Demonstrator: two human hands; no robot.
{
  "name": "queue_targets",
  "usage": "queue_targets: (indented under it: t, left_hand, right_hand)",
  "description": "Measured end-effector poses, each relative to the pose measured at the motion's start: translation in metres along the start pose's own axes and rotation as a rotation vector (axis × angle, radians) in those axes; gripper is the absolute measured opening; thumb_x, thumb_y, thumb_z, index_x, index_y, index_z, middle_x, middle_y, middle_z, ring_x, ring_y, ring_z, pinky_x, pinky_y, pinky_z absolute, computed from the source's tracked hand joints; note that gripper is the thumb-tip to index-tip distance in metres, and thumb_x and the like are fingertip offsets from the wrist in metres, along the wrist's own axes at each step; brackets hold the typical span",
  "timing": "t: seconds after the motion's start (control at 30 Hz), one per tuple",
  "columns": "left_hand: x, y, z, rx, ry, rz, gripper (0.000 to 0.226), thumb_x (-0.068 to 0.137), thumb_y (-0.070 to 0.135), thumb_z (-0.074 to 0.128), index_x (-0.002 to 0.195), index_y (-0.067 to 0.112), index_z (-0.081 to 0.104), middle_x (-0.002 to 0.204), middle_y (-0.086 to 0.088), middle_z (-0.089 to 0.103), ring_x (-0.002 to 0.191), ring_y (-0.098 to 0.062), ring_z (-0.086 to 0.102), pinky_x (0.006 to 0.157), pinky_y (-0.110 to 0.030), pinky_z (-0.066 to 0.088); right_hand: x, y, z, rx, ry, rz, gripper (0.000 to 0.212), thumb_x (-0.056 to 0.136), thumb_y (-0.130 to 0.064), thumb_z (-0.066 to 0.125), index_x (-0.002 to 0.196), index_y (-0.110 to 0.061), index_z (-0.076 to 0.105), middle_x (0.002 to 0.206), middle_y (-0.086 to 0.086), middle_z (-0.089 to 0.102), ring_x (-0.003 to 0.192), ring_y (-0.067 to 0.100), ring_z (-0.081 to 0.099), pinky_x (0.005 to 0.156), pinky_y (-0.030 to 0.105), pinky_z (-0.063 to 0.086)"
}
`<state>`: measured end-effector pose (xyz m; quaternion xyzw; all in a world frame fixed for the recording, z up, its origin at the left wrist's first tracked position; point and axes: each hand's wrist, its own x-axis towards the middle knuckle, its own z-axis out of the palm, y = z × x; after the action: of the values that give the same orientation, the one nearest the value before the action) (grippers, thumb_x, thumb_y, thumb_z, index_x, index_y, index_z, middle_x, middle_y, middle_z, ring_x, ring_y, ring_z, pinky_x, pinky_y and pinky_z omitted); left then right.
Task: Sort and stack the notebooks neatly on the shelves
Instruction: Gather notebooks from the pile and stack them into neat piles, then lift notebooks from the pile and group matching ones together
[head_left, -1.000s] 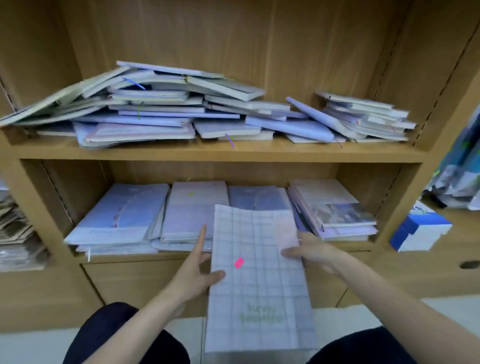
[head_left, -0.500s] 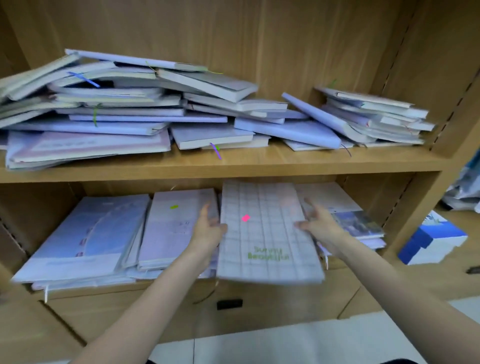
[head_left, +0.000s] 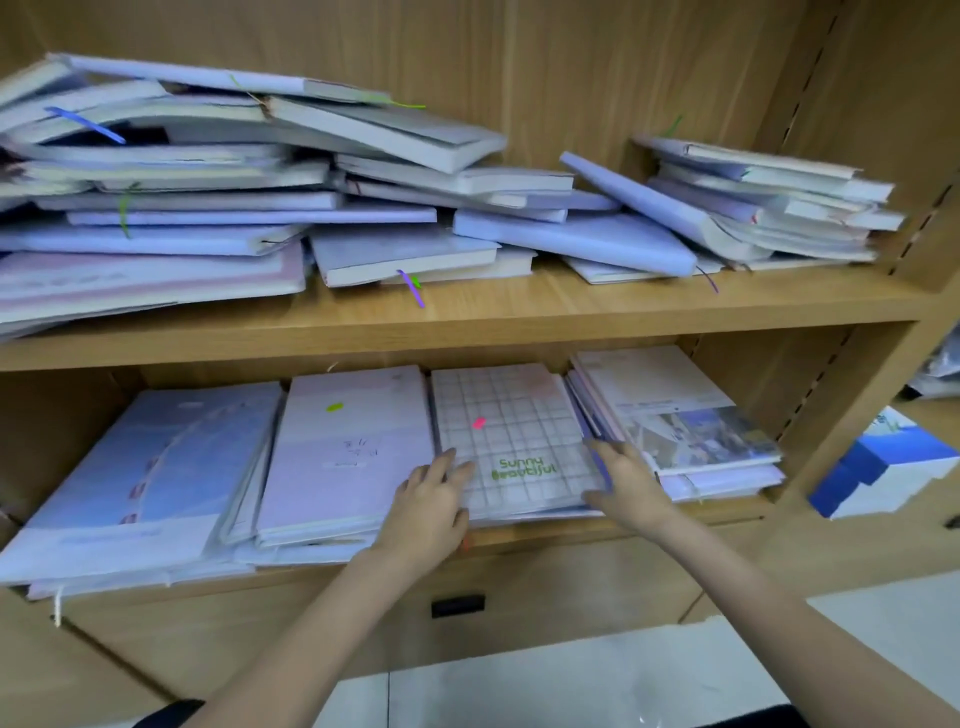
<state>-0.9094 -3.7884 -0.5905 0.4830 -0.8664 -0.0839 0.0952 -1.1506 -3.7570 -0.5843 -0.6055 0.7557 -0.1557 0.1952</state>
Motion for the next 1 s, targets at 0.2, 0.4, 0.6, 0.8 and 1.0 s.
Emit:
queue_targets:
  t: [0.2, 0.4, 0.6, 0.8, 1.0]
  left_hand:
    - [-0.017, 0.004, -0.072, -0.082, 0.722, 0.438, 0.038, 0.083, 0.004, 0.039, 0.119, 0.012, 0.049, 0.125, -0.009, 0.044, 0.106, -0.024, 0.047, 0.091, -0.03, 0.036]
    - [-0.021, 0.007, -0.167, 0.083, 1.02, 0.44, 0.04, 0.078, -0.001, 0.044, 0.116, 0.011, 0.05, 0.123, -0.009, 0.044, 0.104, -0.029, 0.046, 0.088, -0.037, 0.034]
    - [0.003, -0.007, -0.208, 0.176, 0.959, 0.163, 0.054, 0.073, 0.009, 0.052, 0.127, 0.009, 0.047, 0.136, -0.018, 0.042, 0.119, -0.034, 0.038, 0.096, -0.046, 0.032]
    - [0.021, -0.036, -0.241, 0.231, 1.028, 0.088, 0.056, 0.074, 0.025, 0.045, 0.127, 0.006, 0.044, 0.134, -0.019, 0.045, 0.121, -0.032, 0.035, 0.099, -0.045, 0.028]
    - [0.031, -0.064, -0.234, 0.379, 0.977, 0.032, 0.058, 0.062, 0.016, 0.067, 0.117, 0.001, 0.057, 0.118, -0.017, 0.059, 0.115, -0.025, 0.039, 0.102, -0.052, 0.021]
  right_hand:
    - [-0.051, -0.046, -0.068, 0.158, 0.582, -0.573, 0.032, 0.091, -0.016, 0.051, 0.122, -0.007, 0.056, 0.121, 0.005, 0.051, 0.107, 0.012, 0.052, 0.09, 0.031, 0.047]
    - [-0.066, -0.098, -0.129, 0.068, 0.783, -0.792, 0.037, 0.086, -0.022, 0.053, 0.116, -0.002, 0.058, 0.117, 0.013, 0.047, 0.111, 0.017, 0.048, 0.09, 0.022, 0.044]
    - [-0.025, -0.147, -0.168, 0.007, 0.628, -0.686, 0.051, 0.082, -0.024, 0.069, 0.125, -0.004, 0.05, 0.125, 0.012, 0.045, 0.12, 0.024, 0.044, 0.099, 0.029, 0.036]
    - [-0.008, -0.197, -0.18, 0.004, 0.559, -0.731, 0.063, 0.084, -0.032, 0.068, 0.135, -0.008, 0.04, 0.132, 0.007, 0.042, 0.125, 0.018, 0.04, 0.099, 0.02, 0.027]
    - [0.015, -0.257, -0.178, -0.36, 0.463, -0.701, 0.051, 0.088, -0.037, 0.06, 0.129, -0.008, 0.049, 0.13, 0.011, 0.048, 0.124, 0.027, 0.042, 0.101, 0.036, 0.033]
